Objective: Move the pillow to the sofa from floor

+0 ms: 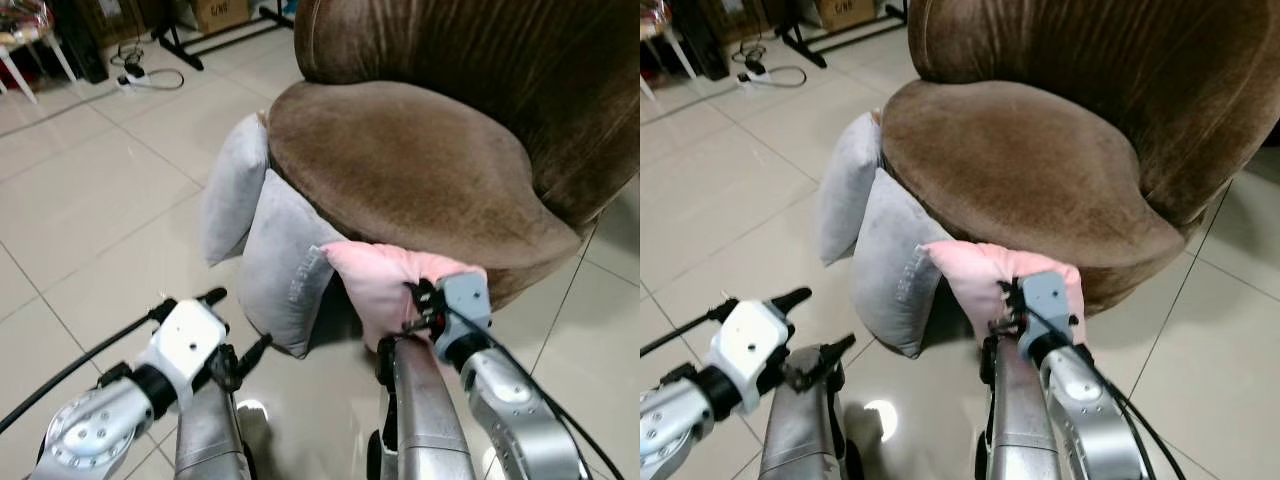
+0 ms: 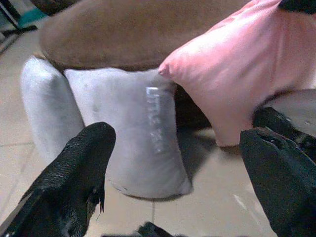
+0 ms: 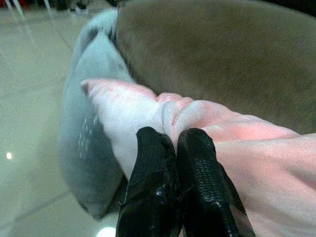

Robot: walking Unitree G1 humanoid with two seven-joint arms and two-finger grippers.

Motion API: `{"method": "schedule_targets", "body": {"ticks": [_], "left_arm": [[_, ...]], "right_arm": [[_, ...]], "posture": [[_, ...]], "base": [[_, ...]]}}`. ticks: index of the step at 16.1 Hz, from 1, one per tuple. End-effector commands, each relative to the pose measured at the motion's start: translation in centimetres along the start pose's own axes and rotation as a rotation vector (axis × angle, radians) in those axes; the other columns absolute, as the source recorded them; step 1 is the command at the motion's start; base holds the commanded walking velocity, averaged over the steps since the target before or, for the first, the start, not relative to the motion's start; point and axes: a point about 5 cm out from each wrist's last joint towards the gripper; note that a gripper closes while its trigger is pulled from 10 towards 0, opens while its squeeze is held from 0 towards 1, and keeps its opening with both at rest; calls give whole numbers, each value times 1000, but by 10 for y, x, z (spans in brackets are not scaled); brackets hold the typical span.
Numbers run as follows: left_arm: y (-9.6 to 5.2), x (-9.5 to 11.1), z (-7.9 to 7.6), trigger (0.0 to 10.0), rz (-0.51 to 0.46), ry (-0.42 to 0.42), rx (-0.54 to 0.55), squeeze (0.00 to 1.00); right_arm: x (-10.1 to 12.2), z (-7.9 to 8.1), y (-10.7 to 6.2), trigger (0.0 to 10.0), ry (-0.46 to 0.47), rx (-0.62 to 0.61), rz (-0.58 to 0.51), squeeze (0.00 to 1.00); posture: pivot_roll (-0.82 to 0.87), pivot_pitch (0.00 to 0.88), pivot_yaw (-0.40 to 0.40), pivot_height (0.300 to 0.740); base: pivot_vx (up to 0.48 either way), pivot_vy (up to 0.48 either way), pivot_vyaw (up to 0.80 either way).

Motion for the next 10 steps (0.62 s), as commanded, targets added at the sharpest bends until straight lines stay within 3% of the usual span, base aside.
{"method": "schedule_targets", "body": {"ticks": [1,7,8,10], "left_arm": [[-1,-2,4,10000,-1,4,43,0],[13,11,28,10000,-92,-6,200,0],[16,17,33,10000,-122,-3,216,0],[17,27,41,10000,-157,12,247,0]], "right_arm": [[43,-7,-2,0,12,-32,-178,0],[106,-39,-10,0,135,-245,-361,0],[120,-40,-7,10000,179,-265,-364,0],[148,-31,-8,10000,163,-217,-459,0]], "posture": [[-31,0,6,485],[-65,0,33,485],[-89,0,46,485],[-97,0,51,485]], "base": [[0,0,0],[0,0,0],[0,0,0],[0,0,0]]}}
Point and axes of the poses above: a point about 5 cm out from each wrist's last joint towards the gripper, its own y axis pointing out of the wrist towards the gripper, its own x axis along the axis of the wrist's last joint, z = x × y, and after that the axes turned 8 degrees about -y, right-handed
